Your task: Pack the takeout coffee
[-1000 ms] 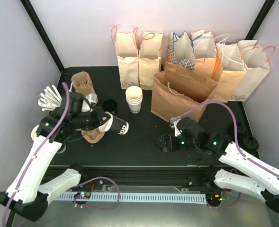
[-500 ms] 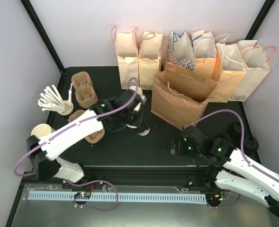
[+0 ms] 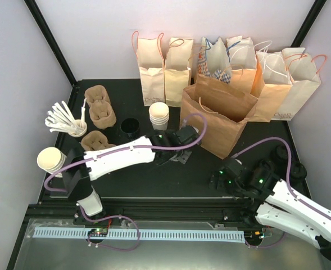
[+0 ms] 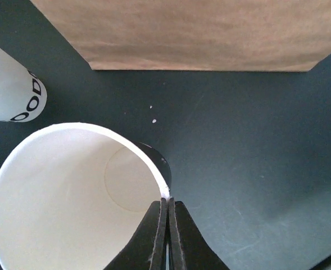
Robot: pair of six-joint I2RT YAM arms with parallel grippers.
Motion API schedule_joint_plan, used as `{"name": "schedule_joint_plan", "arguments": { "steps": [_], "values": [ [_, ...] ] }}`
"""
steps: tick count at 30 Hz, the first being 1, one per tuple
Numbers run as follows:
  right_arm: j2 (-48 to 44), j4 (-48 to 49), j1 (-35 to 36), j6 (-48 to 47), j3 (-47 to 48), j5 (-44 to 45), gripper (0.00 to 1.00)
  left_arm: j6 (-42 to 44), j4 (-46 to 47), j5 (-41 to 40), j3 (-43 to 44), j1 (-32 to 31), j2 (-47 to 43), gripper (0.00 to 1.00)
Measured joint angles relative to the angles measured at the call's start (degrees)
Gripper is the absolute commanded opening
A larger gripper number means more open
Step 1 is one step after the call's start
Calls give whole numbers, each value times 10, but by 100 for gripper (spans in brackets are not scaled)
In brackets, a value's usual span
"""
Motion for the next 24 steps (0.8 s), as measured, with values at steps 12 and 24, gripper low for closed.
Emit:
{"name": "schedule_joint_plan", "arguments": {
  "steps": [12, 24],
  "values": [
    [-27, -9, 0, 18, -4, 0, 100, 0, 10, -59, -2, -28, 68, 50],
    [41, -18, -16, -18, 29, 17, 100, -19, 0, -37, 6, -28, 62, 94]
  ]
}}
